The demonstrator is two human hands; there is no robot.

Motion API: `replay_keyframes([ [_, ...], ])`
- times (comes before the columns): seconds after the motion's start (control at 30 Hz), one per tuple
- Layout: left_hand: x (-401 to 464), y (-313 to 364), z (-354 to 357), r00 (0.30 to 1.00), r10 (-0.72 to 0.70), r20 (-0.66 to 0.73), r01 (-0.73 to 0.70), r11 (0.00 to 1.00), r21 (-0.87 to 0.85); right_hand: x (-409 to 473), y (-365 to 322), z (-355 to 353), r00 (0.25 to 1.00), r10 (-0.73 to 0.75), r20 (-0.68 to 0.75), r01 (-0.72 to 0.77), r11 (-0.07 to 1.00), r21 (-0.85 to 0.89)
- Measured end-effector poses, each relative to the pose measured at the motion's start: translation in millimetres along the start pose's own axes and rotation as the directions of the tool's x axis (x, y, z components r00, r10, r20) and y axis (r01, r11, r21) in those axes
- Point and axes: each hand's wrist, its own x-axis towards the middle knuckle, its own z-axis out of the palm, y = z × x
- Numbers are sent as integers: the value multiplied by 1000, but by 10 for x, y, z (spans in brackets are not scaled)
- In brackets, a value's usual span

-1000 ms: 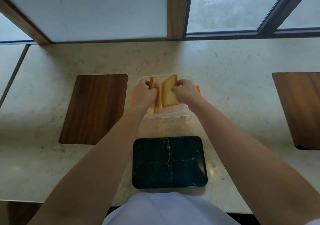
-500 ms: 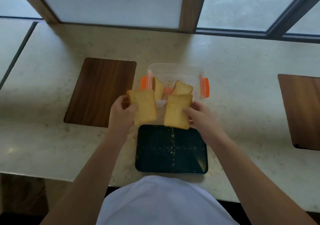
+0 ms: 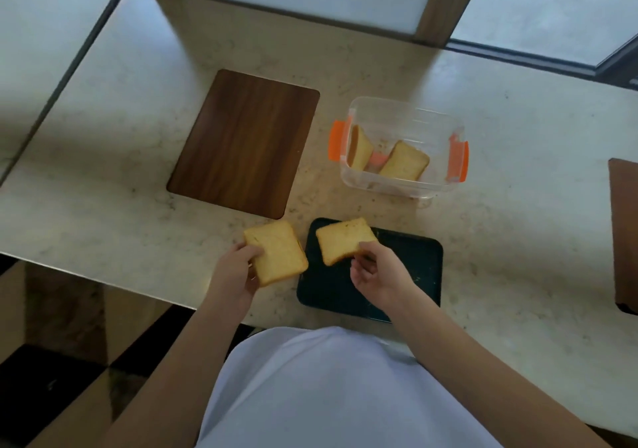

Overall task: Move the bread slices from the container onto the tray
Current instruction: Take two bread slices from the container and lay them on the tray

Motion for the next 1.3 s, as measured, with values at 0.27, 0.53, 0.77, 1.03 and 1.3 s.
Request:
replay_keyframes([
  [0.27, -24, 71, -125, 1000, 28, -8, -28, 1000, 14, 41, 276, 119, 1000, 18, -16, -18, 1000, 18],
  [0.53, -31, 63, -204, 1000, 7, 14, -8, 999, 50, 95, 382, 160, 993, -15, -121, 5, 997, -83],
  [0.77, -4, 44, -198, 1000, -4, 30, 2, 998, 66, 46, 373, 151, 992, -50, -114, 43, 997, -65],
  [1.03, -14, 12, -171, 998, -19, 65, 14, 997, 82, 55, 381, 188, 999, 43, -30, -37, 981, 189],
  [1.3, -27, -46, -187, 996, -51, 74, 43, 993, 107, -7, 436, 318, 997, 69, 15, -70, 989, 129],
])
